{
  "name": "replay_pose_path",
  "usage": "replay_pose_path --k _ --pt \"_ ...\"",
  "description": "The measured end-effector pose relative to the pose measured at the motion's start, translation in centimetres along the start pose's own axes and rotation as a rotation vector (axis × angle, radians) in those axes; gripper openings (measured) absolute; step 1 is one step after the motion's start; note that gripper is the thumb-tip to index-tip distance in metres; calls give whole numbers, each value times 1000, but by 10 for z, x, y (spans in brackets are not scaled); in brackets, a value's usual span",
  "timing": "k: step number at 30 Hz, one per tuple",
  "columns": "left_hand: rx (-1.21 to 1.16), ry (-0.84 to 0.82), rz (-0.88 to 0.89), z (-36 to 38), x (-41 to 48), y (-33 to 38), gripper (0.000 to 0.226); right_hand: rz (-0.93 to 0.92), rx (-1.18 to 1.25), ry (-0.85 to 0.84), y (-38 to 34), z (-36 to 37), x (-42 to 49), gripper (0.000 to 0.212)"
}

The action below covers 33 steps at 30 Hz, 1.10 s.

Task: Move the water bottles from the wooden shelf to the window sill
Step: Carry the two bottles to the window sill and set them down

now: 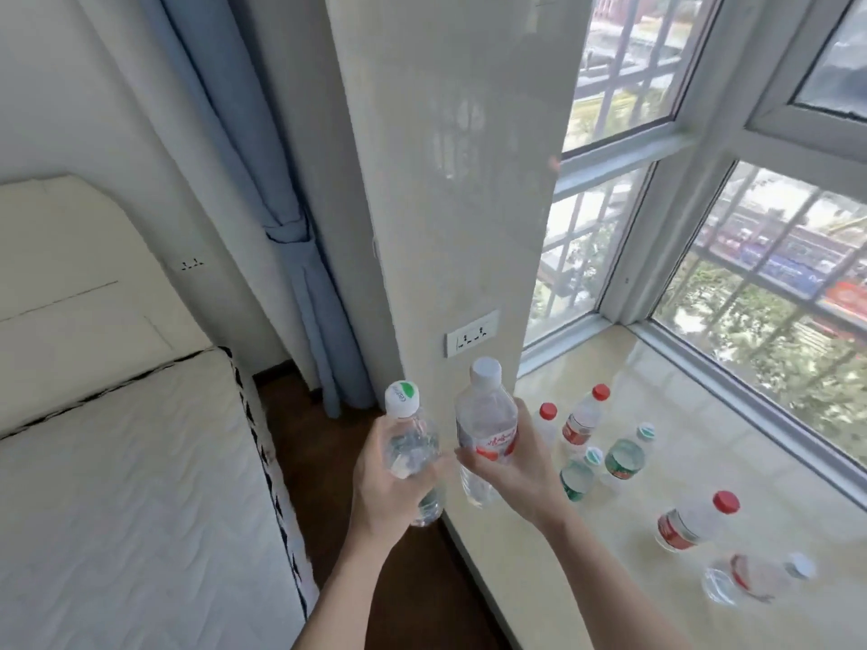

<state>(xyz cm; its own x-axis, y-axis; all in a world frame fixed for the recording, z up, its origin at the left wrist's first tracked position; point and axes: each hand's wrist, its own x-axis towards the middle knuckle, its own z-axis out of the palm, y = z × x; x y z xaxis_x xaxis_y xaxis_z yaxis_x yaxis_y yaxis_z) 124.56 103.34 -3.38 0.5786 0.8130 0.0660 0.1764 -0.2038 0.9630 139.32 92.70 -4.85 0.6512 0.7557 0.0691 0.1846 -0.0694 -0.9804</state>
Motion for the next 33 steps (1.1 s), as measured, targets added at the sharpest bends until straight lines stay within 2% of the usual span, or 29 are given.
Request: replay_pose_path --k 4,10,17,20,24,29,33 --pt "1 -156 0 36 38 2 52 92 -47 144 17 -33 4 52" --pt "-20 -454 7 99 68 5 52 238 -70 411 31 -74 -14 53" --pt "-53 -824 -19 157 62 1 51 381 -66 725 39 -95 -58 55" --pt "-41 -955 -15 174 52 -4 53 444 -34 817 45 -96 -83 63" --pt "4 -1087 -26 194 34 -14 64 522 0 971 61 -92 -120 82" --pt "93 -1165 -61 218 14 -43 61 604 44 1134 99 -86 -161 75" --pt "156 -1195 -101 246 0 -75 50 669 30 1155 140 -92 -180 62"
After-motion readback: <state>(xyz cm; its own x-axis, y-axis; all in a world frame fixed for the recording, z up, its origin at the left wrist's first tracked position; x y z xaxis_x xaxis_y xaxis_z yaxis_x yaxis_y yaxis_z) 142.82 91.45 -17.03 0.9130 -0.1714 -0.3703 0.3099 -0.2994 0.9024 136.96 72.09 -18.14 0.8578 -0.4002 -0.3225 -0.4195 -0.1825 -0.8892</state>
